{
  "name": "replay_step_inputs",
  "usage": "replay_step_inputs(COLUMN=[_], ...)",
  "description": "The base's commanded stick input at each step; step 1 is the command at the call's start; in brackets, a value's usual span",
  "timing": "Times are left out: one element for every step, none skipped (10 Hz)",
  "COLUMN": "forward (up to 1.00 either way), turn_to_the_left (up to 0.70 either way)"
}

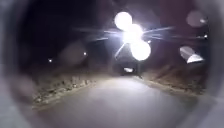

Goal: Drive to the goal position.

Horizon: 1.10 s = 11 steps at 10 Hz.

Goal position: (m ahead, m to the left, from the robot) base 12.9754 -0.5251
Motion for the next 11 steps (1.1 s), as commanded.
replay_step_inputs(forward=[1.0, 1.0, 1.0, 1.0, 1.0, 1.0, 1.0, 1.0, 1.0, 1.0, 1.0], turn_to_the_left=[0.0, 0.0, 0.0, 0.0, 0.0, 0.0, 0.0, 0.0, 0.0, 0.0, 0.0])
